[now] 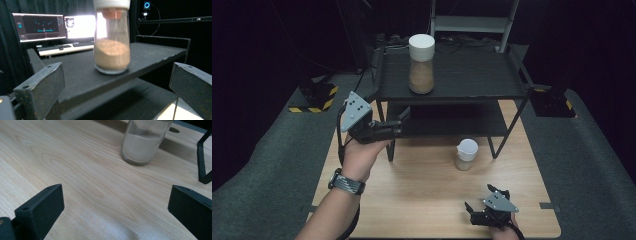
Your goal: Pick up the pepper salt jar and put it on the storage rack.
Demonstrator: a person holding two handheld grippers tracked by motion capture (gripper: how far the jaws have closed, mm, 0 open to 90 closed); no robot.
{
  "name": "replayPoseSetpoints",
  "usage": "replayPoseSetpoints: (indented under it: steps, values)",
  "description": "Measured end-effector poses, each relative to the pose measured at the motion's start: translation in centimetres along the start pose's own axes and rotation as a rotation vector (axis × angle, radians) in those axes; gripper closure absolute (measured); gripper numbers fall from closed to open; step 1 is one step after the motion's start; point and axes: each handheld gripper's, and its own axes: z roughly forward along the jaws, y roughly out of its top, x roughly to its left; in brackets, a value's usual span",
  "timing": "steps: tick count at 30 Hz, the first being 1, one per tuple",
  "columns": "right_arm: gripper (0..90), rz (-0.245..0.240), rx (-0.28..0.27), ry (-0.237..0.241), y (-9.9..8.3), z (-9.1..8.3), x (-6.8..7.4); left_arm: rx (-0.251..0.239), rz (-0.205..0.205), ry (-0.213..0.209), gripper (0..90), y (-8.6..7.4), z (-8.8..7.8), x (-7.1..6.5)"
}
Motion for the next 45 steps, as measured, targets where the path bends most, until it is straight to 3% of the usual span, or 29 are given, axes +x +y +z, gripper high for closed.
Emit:
replayPoseSetpoints:
  steps: [12,21,45]
  values:
    - [0.0,-0.002,0.004,-0.003,0.1,0.0,0.1,0.019,0.007,-0.004,0.5,-2.4,-2.3,-1.2]
    - [0.0,-0.007,0.006,-0.005,0.1,0.0,0.2,0.065,0.025,-0.005,0.5,-4.8,-3.5,-2.1]
    - [0.0,-0.013,0.013,-0.010,0.2,0.1,0.4,0.154,-0.001,-0.013,0.4,-13.2,-6.4,-4.0]
